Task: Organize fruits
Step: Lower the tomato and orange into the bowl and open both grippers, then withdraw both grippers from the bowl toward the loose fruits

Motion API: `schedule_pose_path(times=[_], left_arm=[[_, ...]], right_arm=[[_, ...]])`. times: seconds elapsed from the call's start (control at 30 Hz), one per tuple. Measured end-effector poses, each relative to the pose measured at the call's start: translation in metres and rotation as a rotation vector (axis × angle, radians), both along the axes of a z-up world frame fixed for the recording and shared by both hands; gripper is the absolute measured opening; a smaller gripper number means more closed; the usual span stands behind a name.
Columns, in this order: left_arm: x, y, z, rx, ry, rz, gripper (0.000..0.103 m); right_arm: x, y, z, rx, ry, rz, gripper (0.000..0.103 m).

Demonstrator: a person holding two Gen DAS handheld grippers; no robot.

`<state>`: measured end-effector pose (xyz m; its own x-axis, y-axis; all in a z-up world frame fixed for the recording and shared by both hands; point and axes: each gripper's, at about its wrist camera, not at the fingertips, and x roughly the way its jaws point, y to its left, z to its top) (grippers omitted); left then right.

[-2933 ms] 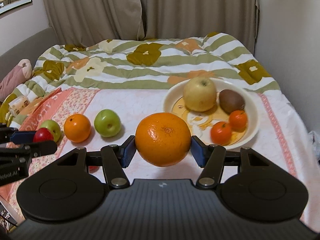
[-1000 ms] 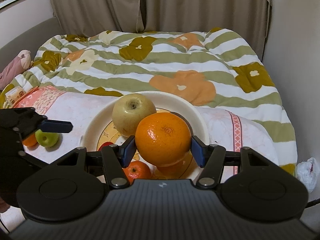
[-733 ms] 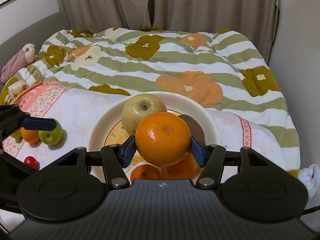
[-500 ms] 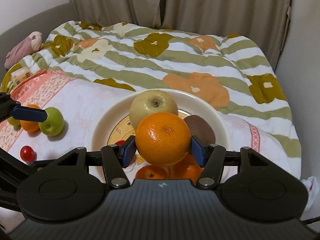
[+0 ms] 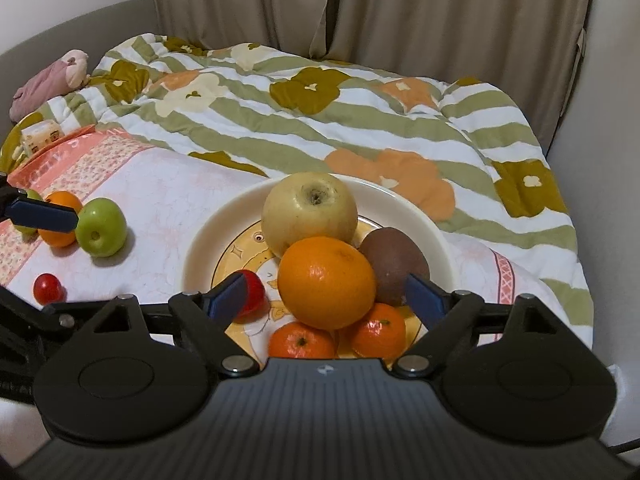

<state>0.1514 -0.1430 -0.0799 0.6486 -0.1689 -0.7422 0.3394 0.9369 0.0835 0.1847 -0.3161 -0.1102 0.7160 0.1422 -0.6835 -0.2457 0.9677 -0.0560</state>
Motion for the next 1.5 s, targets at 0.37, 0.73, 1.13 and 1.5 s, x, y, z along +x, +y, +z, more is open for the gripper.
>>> schedule_pose_path(times=[0.37,0.73,1.13,1.5], left_arm=[[-0.023,0.013,0.02,-0.007,-0.061,0.075,0.093],[-0.05,0.038,0.042,-0.001,-0.123,0.132,0.093],[-0.086,0.095,0.072,-0.031,-0.248,0.109,0.103],[-0.09,0.161,0.065,-0.025,-0.229,0.051,0.103]], right_arm=[[-0.023,-0.014,0.023,0.042,-0.006,-0.043,0.101],[-0.044,-0.013,0.052,0.074,-0.012,-0.083,0.101],[-0.092,0.034,0.091,0.104,-0.078,-0.204,0.103],[-0.123,0.102,0.087,0.117,-0.058,-0.282,0.103]])
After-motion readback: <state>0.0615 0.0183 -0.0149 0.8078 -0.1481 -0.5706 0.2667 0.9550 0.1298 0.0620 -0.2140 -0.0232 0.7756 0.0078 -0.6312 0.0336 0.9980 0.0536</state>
